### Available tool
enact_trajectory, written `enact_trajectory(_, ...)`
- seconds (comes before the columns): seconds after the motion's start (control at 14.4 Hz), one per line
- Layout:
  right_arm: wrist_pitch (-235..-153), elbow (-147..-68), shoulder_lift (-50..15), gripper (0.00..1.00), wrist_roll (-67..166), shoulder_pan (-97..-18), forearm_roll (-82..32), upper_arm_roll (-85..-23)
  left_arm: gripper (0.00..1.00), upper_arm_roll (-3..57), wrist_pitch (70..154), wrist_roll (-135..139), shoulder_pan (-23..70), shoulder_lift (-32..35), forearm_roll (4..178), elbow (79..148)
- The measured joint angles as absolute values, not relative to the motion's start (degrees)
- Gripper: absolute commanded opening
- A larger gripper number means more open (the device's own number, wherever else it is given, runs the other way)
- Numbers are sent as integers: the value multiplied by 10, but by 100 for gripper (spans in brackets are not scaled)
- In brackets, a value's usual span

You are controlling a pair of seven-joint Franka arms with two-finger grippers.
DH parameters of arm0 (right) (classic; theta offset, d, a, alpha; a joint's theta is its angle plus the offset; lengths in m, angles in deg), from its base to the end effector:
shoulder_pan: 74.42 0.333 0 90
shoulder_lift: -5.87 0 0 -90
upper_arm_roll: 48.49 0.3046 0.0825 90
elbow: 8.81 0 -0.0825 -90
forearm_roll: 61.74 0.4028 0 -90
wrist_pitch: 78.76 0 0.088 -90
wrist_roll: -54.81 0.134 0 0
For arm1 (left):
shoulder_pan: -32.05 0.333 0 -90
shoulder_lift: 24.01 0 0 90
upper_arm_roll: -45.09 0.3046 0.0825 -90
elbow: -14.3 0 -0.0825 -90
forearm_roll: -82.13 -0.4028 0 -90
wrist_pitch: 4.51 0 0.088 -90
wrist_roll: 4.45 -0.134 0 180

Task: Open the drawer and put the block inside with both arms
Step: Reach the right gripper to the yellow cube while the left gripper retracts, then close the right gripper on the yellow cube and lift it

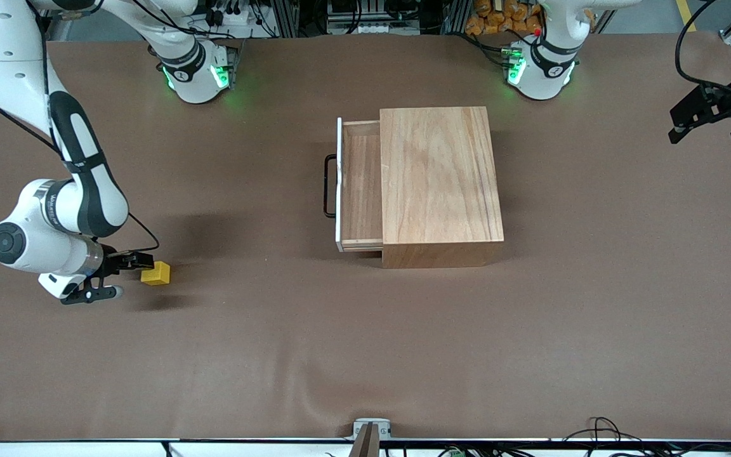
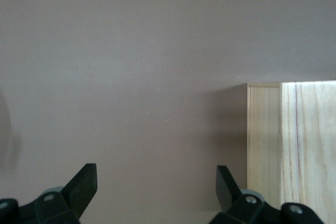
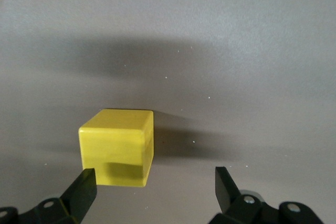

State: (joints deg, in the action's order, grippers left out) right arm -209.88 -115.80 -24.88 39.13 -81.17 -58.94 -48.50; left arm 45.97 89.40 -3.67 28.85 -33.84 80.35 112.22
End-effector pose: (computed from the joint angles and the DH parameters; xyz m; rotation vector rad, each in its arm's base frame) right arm 0.6264 -0.0721 0.1667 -3.0749 -0.1869 0.1643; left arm 0.5300 -0.0169 0.6187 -3.1115 0.0428 -0.1593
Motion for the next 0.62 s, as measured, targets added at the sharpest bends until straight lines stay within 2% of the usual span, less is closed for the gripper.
enact_trajectory(0.35, -2134, -1167, -248, 100, 395, -795, -540, -483, 100, 461, 928, -37, 291, -314, 803, 1107)
enact_trajectory(0.42, -2135, -1170, -249, 92, 396, -791, -540, -483, 100, 462, 928, -37, 291, -310, 803, 1101)
enact_trajectory(0.49, -2137, -1174, -251, 57, 396, -790, -540, -483, 100, 462, 928, -37, 292, -308, 803, 1096)
enact_trajectory(0.56, -2140, -1177, -253, 35, 396, -788, -540, -483, 100, 463, 928, -37, 292, -305, 803, 1092)
enact_trajectory(0.62, -2143, -1178, -255, 23, 396, -786, -540, -483, 100, 463, 928, -37, 292, -304, 803, 1089)
